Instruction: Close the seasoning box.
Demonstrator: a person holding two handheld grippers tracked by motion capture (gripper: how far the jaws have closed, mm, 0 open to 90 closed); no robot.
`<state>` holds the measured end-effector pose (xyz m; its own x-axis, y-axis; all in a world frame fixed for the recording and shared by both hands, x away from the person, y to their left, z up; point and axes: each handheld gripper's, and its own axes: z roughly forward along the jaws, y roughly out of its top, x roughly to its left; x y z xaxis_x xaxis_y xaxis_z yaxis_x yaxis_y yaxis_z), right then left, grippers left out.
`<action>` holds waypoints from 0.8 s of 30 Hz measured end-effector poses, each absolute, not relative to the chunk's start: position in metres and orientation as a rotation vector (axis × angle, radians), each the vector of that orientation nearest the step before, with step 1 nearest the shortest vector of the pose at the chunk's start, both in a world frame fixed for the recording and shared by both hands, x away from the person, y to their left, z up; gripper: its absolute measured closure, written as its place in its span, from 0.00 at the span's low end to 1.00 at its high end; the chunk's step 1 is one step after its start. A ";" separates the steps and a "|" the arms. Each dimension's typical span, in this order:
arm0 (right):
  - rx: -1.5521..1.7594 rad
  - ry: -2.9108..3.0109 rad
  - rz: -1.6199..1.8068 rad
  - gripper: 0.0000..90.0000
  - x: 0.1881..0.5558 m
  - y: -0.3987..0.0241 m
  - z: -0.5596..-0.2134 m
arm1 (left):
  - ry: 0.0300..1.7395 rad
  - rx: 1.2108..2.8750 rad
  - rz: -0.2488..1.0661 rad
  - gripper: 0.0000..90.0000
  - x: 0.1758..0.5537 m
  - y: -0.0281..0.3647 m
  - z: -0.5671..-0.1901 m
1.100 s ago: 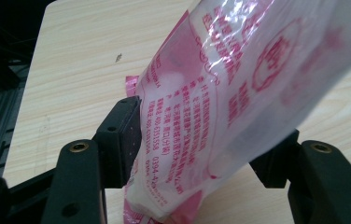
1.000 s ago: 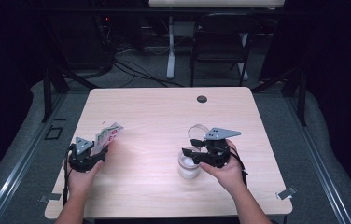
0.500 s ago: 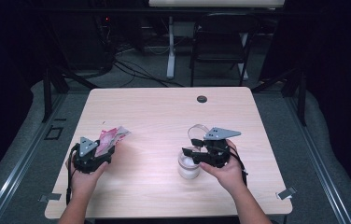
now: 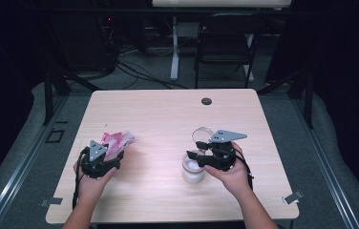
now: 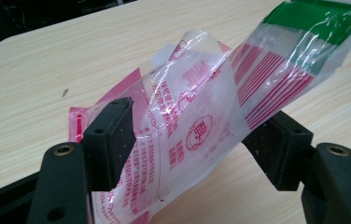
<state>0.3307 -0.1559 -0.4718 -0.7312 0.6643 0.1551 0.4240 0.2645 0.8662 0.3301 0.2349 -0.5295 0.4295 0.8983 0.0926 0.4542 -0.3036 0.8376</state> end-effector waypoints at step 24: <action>0.989 2.280 1.454 0.60 0.327 -0.160 -0.463 | 1.005 1.985 0.674 0.36 0.315 0.196 -0.523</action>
